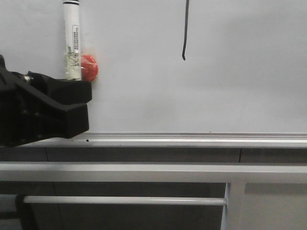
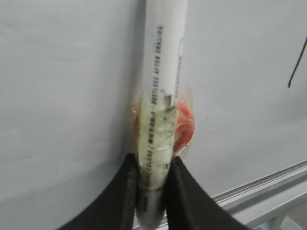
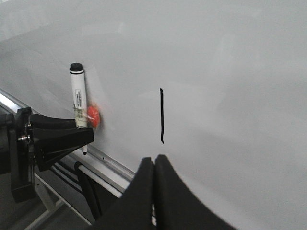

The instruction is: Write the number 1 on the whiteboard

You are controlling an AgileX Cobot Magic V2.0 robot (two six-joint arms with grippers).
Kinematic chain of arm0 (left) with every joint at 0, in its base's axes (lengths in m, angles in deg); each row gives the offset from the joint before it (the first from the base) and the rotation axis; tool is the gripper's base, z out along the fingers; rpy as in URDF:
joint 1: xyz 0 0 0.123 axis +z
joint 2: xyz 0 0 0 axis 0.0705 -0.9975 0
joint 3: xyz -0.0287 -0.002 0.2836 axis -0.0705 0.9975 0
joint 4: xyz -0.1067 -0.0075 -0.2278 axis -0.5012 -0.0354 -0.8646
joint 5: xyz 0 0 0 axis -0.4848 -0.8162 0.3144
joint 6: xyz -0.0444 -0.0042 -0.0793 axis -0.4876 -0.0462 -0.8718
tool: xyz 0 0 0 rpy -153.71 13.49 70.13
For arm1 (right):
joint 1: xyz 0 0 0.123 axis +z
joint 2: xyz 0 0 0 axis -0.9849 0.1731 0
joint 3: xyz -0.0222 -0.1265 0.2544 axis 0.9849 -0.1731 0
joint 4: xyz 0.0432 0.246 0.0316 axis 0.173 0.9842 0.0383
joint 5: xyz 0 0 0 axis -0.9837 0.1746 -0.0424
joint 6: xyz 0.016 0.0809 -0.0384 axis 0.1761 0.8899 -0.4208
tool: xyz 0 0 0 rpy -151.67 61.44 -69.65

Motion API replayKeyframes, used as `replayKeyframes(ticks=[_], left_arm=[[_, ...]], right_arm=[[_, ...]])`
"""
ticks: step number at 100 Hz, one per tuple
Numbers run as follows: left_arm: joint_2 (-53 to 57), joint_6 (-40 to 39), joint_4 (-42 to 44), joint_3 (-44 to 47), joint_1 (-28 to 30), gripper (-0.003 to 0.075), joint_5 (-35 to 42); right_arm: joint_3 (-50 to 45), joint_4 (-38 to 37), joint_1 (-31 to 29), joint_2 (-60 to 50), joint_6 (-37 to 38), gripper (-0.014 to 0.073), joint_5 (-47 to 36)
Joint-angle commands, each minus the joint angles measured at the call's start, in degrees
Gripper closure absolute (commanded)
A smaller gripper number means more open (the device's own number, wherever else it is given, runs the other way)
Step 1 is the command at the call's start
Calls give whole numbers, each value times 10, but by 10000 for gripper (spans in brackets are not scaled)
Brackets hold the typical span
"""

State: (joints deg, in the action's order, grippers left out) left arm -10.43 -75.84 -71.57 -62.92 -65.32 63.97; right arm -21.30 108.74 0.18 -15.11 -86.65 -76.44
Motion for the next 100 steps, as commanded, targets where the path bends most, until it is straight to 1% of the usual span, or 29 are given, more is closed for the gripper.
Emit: replayKeyframes(ticks=[1, 11, 22, 45, 56, 70, 100], left_arm=[[11, 25, -60, -11, -33, 741, 143], [11, 35, -85, -13, -54, 741, 143], [11, 35, -111, -17, -57, 741, 143], [14, 38, -120, -24, -57, 741, 143], [14, 72, -123, -29, -57, 741, 143], [14, 97, -139, -39, -57, 741, 143], [14, 108, -147, -48, -57, 741, 143]], right_arm=[[13, -30, -3, -2, -6, 657, 7], [13, -30, -3, -2, -6, 657, 7], [13, -30, -3, -2, -6, 657, 7], [13, -30, -3, -2, -6, 657, 7], [13, -30, -3, -2, -10, 657, 7], [13, -30, -3, -2, -10, 657, 7], [13, -30, -3, -2, -10, 657, 7]])
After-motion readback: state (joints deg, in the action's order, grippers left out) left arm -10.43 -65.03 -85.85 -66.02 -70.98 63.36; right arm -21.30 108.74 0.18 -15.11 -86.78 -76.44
